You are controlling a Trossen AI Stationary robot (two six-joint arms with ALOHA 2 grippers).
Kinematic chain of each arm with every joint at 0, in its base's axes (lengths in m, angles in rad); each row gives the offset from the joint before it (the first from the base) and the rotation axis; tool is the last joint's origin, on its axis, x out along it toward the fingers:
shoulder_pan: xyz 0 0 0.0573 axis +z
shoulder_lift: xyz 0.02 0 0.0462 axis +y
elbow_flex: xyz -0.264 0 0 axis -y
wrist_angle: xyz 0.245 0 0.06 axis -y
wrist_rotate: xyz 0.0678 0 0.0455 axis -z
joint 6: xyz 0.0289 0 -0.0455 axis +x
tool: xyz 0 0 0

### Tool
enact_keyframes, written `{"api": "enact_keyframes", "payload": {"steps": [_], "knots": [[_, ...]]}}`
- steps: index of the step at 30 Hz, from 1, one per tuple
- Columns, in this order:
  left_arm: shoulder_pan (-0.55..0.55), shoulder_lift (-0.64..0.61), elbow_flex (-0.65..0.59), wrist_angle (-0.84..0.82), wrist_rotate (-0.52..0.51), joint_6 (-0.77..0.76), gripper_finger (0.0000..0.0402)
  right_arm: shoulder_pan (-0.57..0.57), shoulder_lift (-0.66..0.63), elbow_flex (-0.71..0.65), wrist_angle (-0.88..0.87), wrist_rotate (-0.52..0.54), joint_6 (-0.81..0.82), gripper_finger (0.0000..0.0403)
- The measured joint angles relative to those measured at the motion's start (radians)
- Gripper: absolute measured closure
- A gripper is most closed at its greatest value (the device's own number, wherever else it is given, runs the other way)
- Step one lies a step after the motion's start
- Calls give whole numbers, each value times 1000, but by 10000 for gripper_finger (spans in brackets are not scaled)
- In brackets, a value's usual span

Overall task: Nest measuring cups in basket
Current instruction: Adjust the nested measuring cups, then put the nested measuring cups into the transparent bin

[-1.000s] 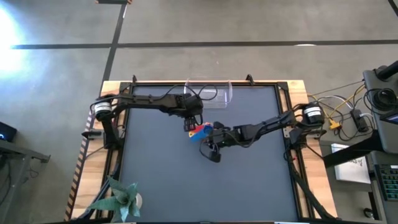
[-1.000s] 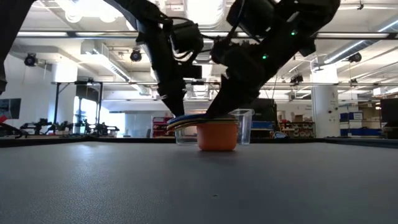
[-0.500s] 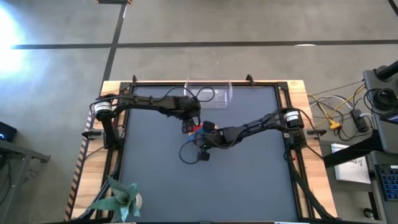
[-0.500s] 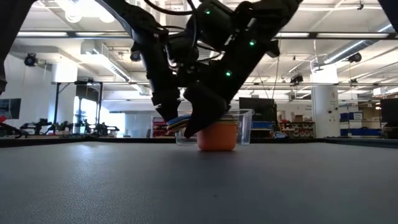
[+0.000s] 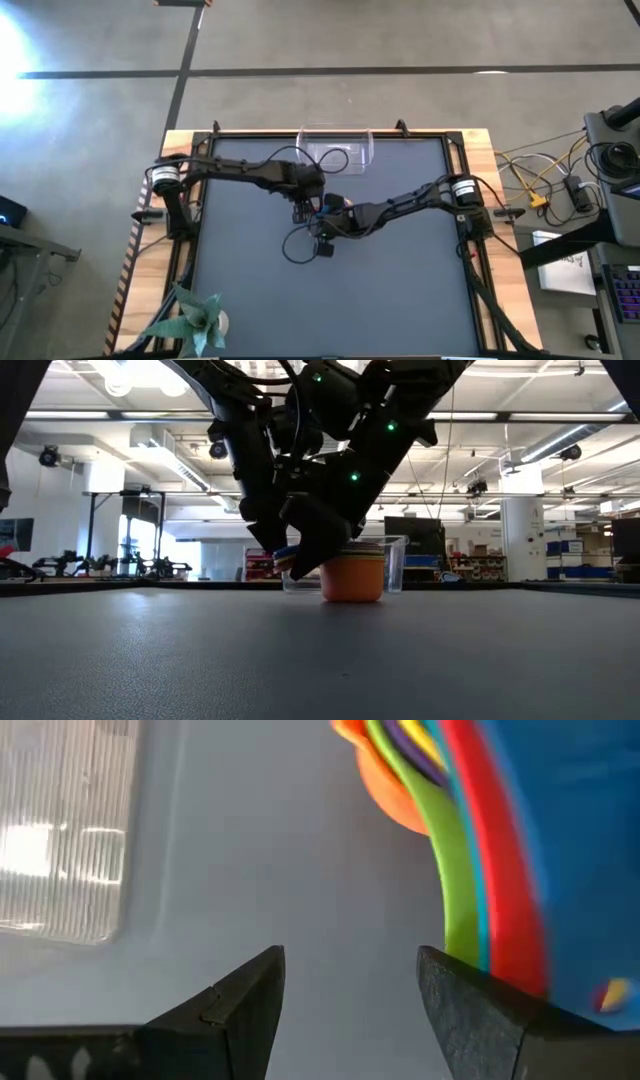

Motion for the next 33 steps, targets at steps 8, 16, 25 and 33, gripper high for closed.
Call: {"api": "enact_keyframes", "payload": {"steps": [8, 16, 25, 33], "knots": [[-26, -3, 0, -1, 6, -28, 190, -6, -5, -2, -6, 14, 7, 394], [-9, -49, 0, -35, -2, -51, 190, 8, -28, -2, -8, -45, 7, 394], [-6, -184, -2, -115, -57, -81, 190, 58, -127, -15, -43, -116, 7, 394], [-30, -288, -18, -114, -56, -130, 189, 91, -322, -163, 2, -118, 52, 394]]}}
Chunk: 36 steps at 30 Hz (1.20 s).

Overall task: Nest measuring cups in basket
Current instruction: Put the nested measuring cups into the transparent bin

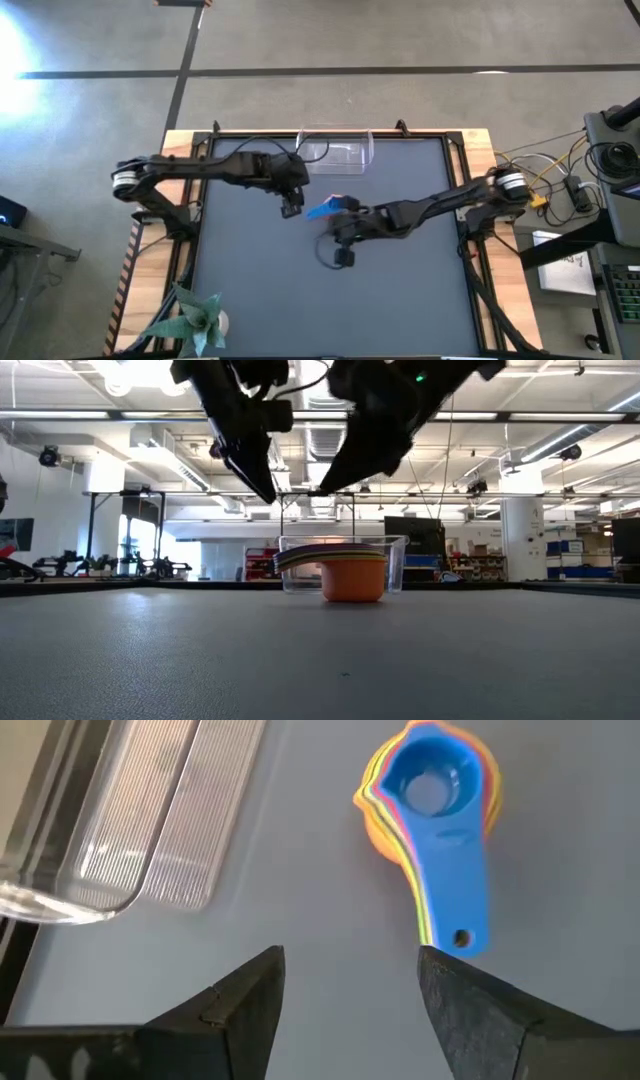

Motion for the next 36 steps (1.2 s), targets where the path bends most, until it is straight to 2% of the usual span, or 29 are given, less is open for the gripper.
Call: {"api": "enact_keyframes", "payload": {"steps": [6, 11, 16, 23, 36], "knots": [[-60, 6, -1, 37, 1, -28, 167, 5, -226, -233, 146, 55, 49, 394], [-80, 40, -1, 69, 3, -69, 119, 4, -392, -385, 231, 112, 84, 394], [-81, 105, 17, 78, 4, -97, 74, 4, -507, -479, 288, 131, 95, 394], [-81, 242, 117, 30, 30, -88, 51, 4, -571, -550, 339, 135, 96, 394], [-81, 430, 326, -170, 29, -69, 51, 4, -542, -559, 336, 133, 76, 394]]}}
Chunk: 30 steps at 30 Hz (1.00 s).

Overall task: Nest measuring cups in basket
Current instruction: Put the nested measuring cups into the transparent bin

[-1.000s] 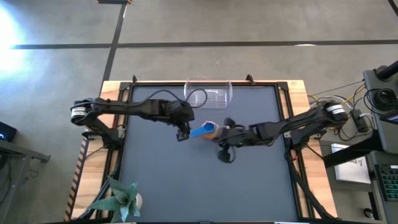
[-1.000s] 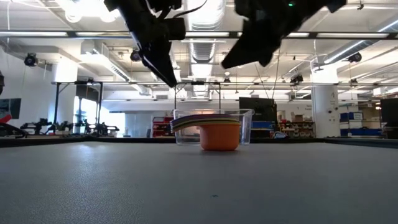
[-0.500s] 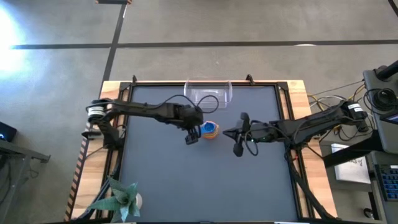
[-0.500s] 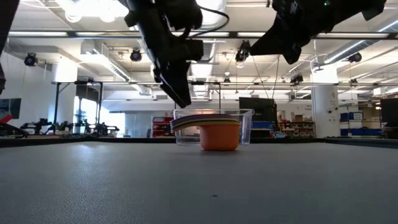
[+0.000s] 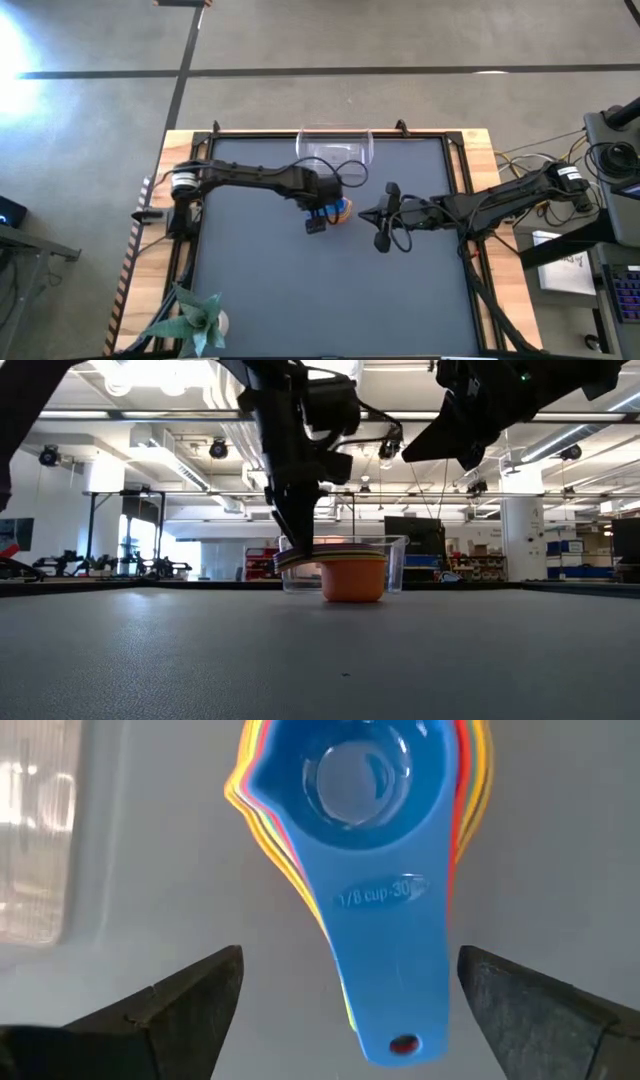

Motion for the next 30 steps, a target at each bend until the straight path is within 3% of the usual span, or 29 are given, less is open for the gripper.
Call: {"api": "enact_keyframes", "payload": {"steps": [9, 30], "knots": [[0, 74, 45, -30, 0, 23, 50, 0, -4, 0, 1, -2, -10, 394], [26, 103, 35, -33, 69, 26, 79, 0, -8, 0, 1, -2, -20, 394]]}}
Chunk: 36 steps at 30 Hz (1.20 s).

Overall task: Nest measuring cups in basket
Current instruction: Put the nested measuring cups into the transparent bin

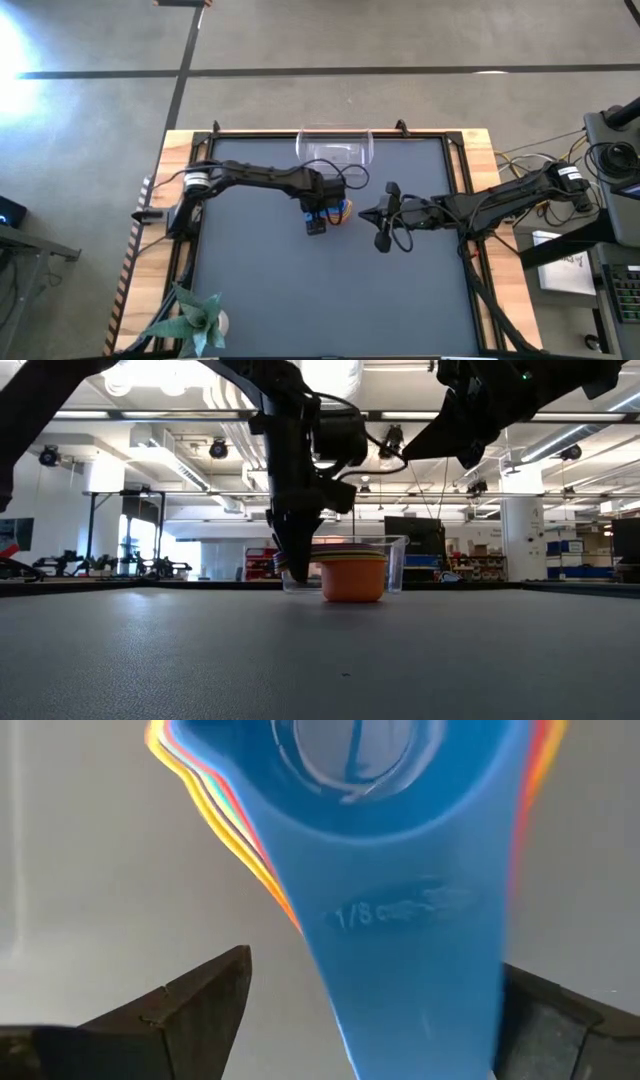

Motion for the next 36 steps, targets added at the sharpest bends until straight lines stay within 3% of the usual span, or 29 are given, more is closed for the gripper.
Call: {"api": "enact_keyframes", "payload": {"steps": [6, 11, 16, 24, 36], "knots": [[3, 35, -1, -5, 11, 0, 82, 0, 0, 0, 0, 0, 1, 394], [3, 43, -1, -6, 11, 3, 107, 0, 0, 0, 0, 0, 1, 394], [4, 43, -1, -6, 11, 7, 165, 0, 0, 0, 0, 0, 1, 394], [6, 43, -1, -7, 11, 14, 293, 0, 0, 0, 0, 0, 0, 394], [6, 43, 0, -9, 10, 21, 294, 0, 0, 0, 0, 0, 0, 394]]}}
